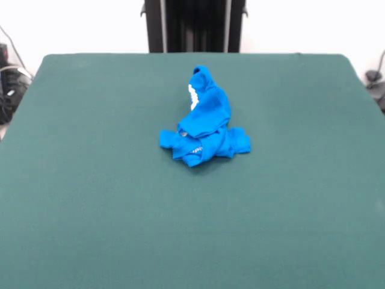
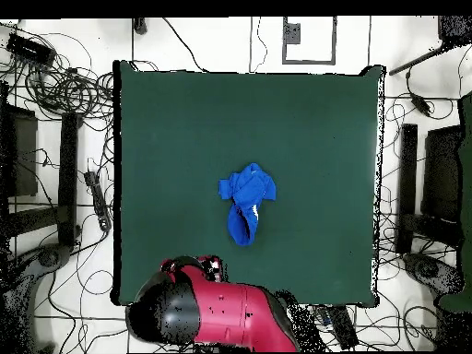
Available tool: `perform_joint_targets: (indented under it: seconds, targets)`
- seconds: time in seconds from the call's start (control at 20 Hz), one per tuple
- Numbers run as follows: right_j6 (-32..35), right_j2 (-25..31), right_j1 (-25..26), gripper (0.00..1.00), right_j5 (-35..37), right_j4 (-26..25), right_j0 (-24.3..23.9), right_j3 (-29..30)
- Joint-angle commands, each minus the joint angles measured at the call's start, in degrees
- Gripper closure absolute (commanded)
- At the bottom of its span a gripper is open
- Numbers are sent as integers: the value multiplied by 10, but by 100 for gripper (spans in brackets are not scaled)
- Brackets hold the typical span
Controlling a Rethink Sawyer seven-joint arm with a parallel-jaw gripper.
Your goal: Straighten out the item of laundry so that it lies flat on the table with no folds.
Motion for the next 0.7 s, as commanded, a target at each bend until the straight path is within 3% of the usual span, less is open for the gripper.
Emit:
perform_joint_targets:
  seconds: [0.05,0.45,0.7]
  targets:
    - [151,-2,86,0,-23,8,14,-50]
    - [156,-10,113,0,-36,29,2,-54]
    - [171,-10,155,0,-125,43,-4,-33]
